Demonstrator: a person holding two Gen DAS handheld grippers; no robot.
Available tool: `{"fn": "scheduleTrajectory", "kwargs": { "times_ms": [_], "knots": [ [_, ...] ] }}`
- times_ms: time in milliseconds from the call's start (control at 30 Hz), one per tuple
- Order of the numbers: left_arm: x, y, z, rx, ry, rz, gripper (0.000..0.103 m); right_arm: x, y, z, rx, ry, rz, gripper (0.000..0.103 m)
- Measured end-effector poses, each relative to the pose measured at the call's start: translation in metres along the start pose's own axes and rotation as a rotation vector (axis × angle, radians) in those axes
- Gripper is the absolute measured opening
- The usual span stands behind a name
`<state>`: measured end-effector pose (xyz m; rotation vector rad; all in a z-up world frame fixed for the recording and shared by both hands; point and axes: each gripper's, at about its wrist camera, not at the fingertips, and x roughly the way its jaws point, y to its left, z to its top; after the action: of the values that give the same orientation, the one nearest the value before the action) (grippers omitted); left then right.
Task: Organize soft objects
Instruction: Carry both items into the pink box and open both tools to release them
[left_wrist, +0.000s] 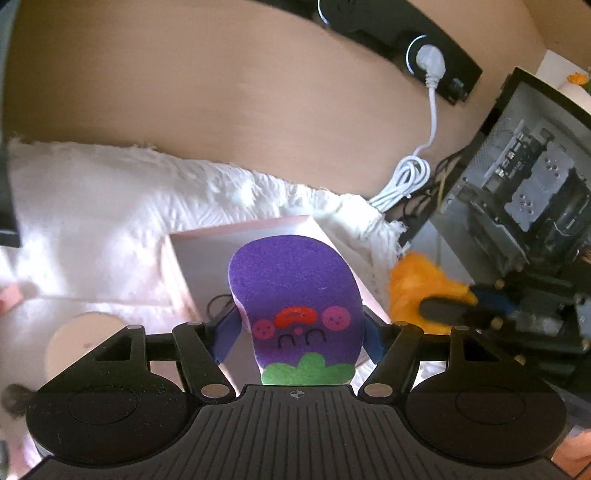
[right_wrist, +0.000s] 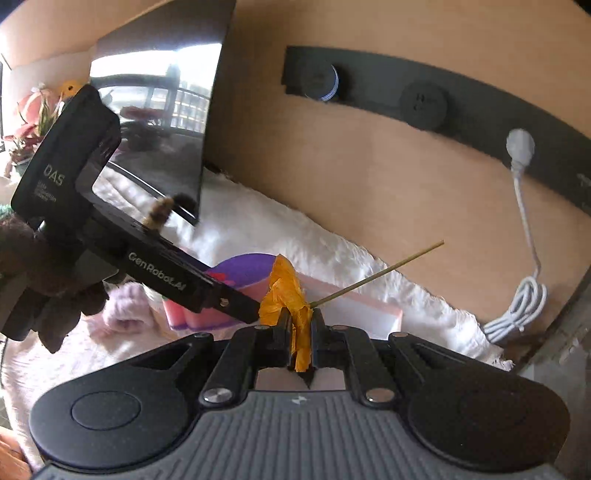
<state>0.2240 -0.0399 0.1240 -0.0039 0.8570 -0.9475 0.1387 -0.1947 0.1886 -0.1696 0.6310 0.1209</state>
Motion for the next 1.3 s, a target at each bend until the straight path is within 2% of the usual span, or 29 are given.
{"fn": "scheduleTrajectory", "kwargs": {
  "times_ms": [100, 300, 433, 533, 600, 700, 767, 800, 833, 900, 967, 1000, 1067, 1167, 1233, 1300],
  "knots": [
    [0.019, 0.004, 0.005, -0.003, 0.025, -0.005, 0.073, 0.014, -0.005, -0.016, 0.007, 0.032, 0.017, 0.009],
    [0.048, 0.012, 0.013, 0.009, 0.078, 0.066, 0.073, 0.058, -0.006, -0.043, 0.005, 0.132, 0.022, 0.009],
    [0.081, 0.008, 0.012, 0.076, 0.186, 0.076, 0.073, 0.085, 0.000, -0.057, 0.004, 0.178, 0.015, 0.010],
    [0.104, -0.002, 0.005, 0.173, 0.249, 0.165, 0.074, 0.103, 0.006, -0.066, -0.006, 0.220, 0.015, 0.010],
    [0.114, -0.005, 0.002, 0.198, 0.275, 0.217, 0.074, 0.103, 0.008, -0.067, 0.001, 0.208, 0.020, 0.010],
    [0.121, -0.009, 0.000, 0.220, 0.273, 0.256, 0.074, 0.100, 0.007, -0.065, 0.032, 0.215, 0.029, 0.013],
    [0.122, -0.010, -0.001, 0.228, 0.247, 0.286, 0.074, 0.098, 0.003, -0.065, 0.060, 0.214, 0.022, 0.019],
    [0.120, -0.010, -0.002, 0.221, 0.210, 0.296, 0.073, 0.096, 0.002, -0.065, 0.074, 0.209, 0.016, 0.025],
    [0.117, -0.010, 0.001, 0.207, 0.174, 0.289, 0.073, 0.093, 0.000, -0.066, 0.088, 0.202, 0.015, 0.032],
    [0.108, -0.005, 0.002, 0.158, 0.118, 0.183, 0.073, 0.083, 0.000, -0.069, 0.111, 0.174, 0.027, 0.038],
    [0.107, -0.002, 0.003, 0.125, 0.131, 0.091, 0.074, 0.073, -0.001, -0.071, 0.117, 0.143, 0.032, 0.041],
    [0.105, -0.002, 0.002, 0.127, 0.131, 0.073, 0.074, 0.069, 0.000, -0.071, 0.115, 0.131, 0.026, 0.043],
    [0.101, -0.003, -0.001, 0.143, 0.105, 0.070, 0.074, 0.061, 0.001, -0.073, 0.109, 0.116, 0.000, 0.045],
    [0.097, -0.002, 0.000, 0.104, 0.067, 0.063, 0.073, 0.052, 0.003, -0.076, 0.111, 0.113, -0.046, 0.045],
    [0.096, -0.003, 0.000, 0.101, 0.075, 0.088, 0.073, 0.048, 0.004, -0.078, 0.107, 0.113, -0.086, 0.045],
    [0.095, -0.006, -0.001, 0.139, 0.105, 0.113, 0.074, 0.049, 0.003, -0.080, 0.106, 0.121, -0.115, 0.045]
  ]
}}
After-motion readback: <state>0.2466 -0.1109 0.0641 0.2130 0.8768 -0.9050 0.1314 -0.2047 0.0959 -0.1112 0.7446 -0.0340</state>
